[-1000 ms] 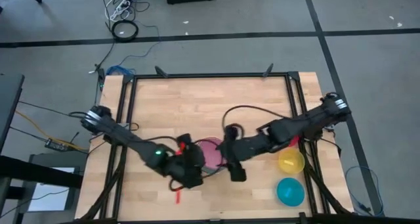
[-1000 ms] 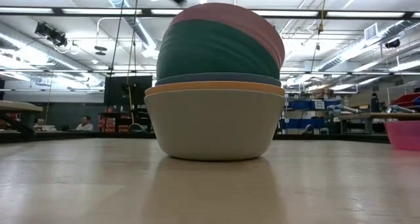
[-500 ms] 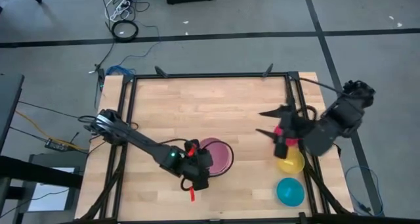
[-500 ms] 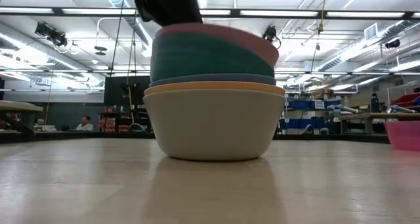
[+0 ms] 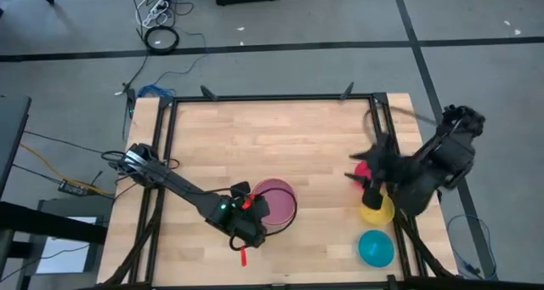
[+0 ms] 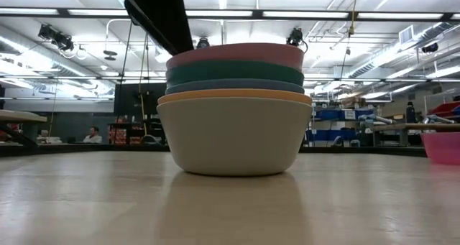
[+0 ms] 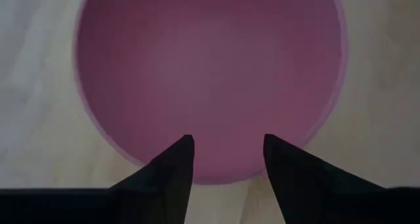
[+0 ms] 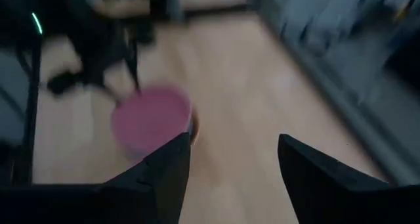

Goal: Nest bowls inside each other
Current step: Stack the red bowl on top of the pink bowl

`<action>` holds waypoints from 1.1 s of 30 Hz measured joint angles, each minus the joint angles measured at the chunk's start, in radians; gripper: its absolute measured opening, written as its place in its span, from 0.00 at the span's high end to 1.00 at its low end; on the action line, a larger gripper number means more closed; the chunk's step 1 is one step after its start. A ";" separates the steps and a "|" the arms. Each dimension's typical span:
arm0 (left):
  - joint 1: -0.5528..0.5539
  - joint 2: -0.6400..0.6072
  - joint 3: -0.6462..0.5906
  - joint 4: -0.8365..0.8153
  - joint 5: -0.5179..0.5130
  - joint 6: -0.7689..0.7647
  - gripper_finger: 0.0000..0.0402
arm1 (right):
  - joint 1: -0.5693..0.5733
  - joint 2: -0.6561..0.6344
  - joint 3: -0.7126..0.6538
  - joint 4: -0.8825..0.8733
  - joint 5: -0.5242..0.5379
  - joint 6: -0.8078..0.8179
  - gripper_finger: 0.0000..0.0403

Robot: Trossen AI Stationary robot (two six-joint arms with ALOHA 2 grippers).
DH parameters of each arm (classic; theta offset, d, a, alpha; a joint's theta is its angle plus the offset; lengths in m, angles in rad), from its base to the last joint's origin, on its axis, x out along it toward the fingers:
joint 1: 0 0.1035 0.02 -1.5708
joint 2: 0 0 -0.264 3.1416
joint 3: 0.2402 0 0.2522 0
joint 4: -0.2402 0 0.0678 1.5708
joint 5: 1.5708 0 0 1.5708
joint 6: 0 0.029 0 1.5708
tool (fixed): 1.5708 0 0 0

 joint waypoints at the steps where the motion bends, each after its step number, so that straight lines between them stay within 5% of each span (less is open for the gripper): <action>1: -0.006 0.000 0.000 -0.002 -0.025 -0.002 0.52 | 0.000 0.012 -0.023 -0.032 -0.046 0.060 0.46; 11: -0.086 -0.190 0.000 -0.041 -0.317 -0.010 0.52 | 0.000 0.008 -0.413 -0.083 -0.404 0.434 0.51; 18: -0.167 -0.330 0.000 -0.175 -0.472 -0.069 0.52 | 0.019 -0.183 -0.717 0.126 -0.476 0.584 0.53; 26: -0.196 -0.385 0.000 -0.247 -0.510 -0.120 0.52 | -0.051 -0.335 -1.005 0.304 -0.563 0.675 0.47; 33: -0.197 -0.390 0.000 -0.264 -0.512 -0.143 0.52 | -0.166 -0.353 -1.100 0.433 -0.613 0.593 0.47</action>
